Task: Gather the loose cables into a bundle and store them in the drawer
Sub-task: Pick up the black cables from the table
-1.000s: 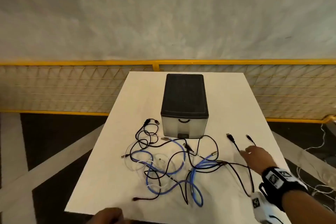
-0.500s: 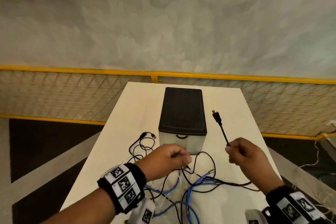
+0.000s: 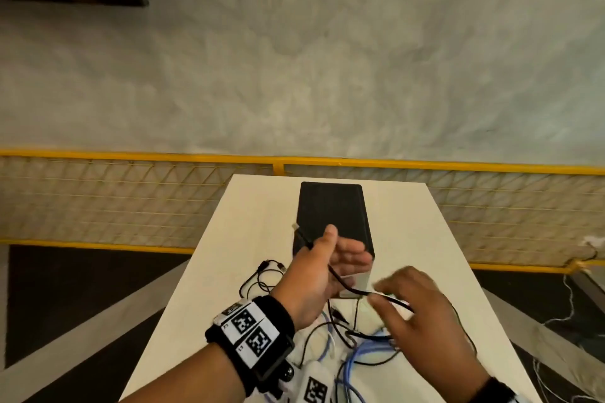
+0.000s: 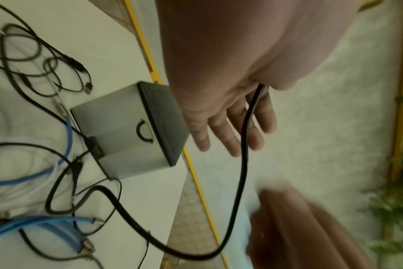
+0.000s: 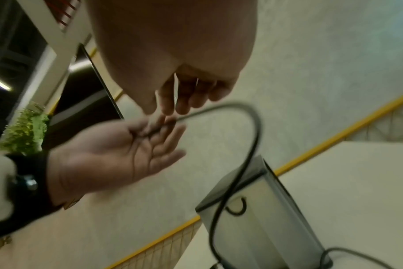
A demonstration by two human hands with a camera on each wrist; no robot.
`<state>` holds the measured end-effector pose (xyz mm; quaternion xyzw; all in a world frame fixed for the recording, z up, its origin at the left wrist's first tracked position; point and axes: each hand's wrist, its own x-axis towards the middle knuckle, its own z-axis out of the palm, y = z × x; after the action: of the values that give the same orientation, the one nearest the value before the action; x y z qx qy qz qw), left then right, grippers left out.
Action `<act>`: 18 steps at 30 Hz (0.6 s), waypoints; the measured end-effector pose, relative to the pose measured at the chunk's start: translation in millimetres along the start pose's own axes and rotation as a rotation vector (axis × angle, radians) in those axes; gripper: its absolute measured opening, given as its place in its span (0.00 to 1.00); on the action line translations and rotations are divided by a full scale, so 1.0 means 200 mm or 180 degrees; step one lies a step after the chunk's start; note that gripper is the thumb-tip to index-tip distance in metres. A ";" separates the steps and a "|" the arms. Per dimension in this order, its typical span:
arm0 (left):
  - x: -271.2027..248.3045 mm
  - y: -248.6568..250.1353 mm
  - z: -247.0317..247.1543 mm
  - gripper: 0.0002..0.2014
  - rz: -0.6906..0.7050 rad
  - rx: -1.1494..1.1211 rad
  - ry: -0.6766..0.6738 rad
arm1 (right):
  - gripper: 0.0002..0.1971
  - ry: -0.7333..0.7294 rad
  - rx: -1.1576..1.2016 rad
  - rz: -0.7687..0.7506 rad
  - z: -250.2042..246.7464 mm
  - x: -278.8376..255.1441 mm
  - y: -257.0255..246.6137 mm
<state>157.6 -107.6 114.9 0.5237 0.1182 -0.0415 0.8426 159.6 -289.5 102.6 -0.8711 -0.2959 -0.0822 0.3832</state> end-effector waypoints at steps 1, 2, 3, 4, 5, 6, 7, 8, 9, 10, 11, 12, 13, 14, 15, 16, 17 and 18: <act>0.00 0.02 -0.04 0.28 0.0071 -0.0116 0.0105 | 0.08 0.0171 0.0105 0.0150 -0.03 -0.03 0.00; 0.00 0.04 -0.07 0.28 0.0136 -0.0256 0.0172 | 0.11 0.0119 0.0363 0.0451 -0.05 -0.05 -0.02; -0.01 0.07 -0.10 0.29 0.0197 -0.0401 0.0216 | 0.12 -0.0277 0.0744 0.0892 -0.05 -0.06 -0.06; -0.02 0.09 -0.12 0.29 0.0223 -0.0550 0.0212 | 0.13 -0.0898 0.1144 0.1352 -0.03 -0.06 -0.09; -0.04 0.11 -0.13 0.28 0.0227 -0.0666 0.0167 | 0.15 -0.1396 0.1510 0.1727 0.01 -0.05 -0.11; -0.06 0.12 -0.13 0.28 0.0187 -0.0742 0.0086 | 0.18 -0.1588 0.1872 0.2047 0.06 -0.04 -0.11; -0.09 0.12 -0.13 0.28 0.0120 -0.0769 -0.0011 | 0.22 -0.1510 0.2284 0.2306 0.10 -0.01 -0.11; -0.12 0.12 -0.12 0.29 0.0037 -0.0728 -0.0107 | 0.24 -0.1281 0.2686 0.2476 0.14 0.02 -0.11; -0.16 0.11 -0.12 0.29 -0.0047 -0.0631 -0.0181 | 0.26 -0.0993 0.3083 0.2568 0.16 0.06 -0.10; -0.19 0.09 -0.12 0.28 -0.0109 -0.0499 -0.0222 | 0.27 -0.0743 0.3452 0.2618 0.17 0.09 -0.11; -0.22 0.07 -0.13 0.27 -0.0136 -0.0381 -0.0228 | 0.26 -0.0602 0.3814 0.2667 0.16 0.13 -0.11; -0.25 0.05 -0.13 0.26 -0.0127 -0.0282 -0.0207 | 0.26 -0.0600 0.4115 0.2735 0.15 0.16 -0.12; -0.28 0.04 -0.14 0.25 -0.0080 -0.0204 -0.0203 | 0.25 -0.0730 0.4321 0.2837 0.14 0.18 -0.13; -0.30 0.03 -0.15 0.25 0.0022 -0.0138 -0.0217 | 0.24 -0.0950 0.4400 0.2974 0.14 0.20 -0.15; -0.31 0.04 -0.16 0.25 0.0198 -0.0050 -0.0237 | 0.22 -0.1136 0.4410 0.3121 0.14 0.21 -0.16; -0.33 0.05 -0.17 0.26 0.0420 0.0035 -0.0260 | 0.20 -0.1240 0.4424 0.3280 0.16 0.22 -0.16; -0.34 0.09 -0.17 0.27 0.0650 0.0090 -0.0289 | 0.17 -0.1265 0.4458 0.3415 0.17 0.22 -0.17; -0.35 0.12 -0.18 0.26 0.0843 0.0075 -0.0368 | 0.15 -0.1236 0.4463 0.3494 0.20 0.22 -0.17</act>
<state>89.9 -68.9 138.0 0.5413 -0.0011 0.0386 0.8399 173.0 -222.8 112.5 -0.4555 0.1187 0.4585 0.7538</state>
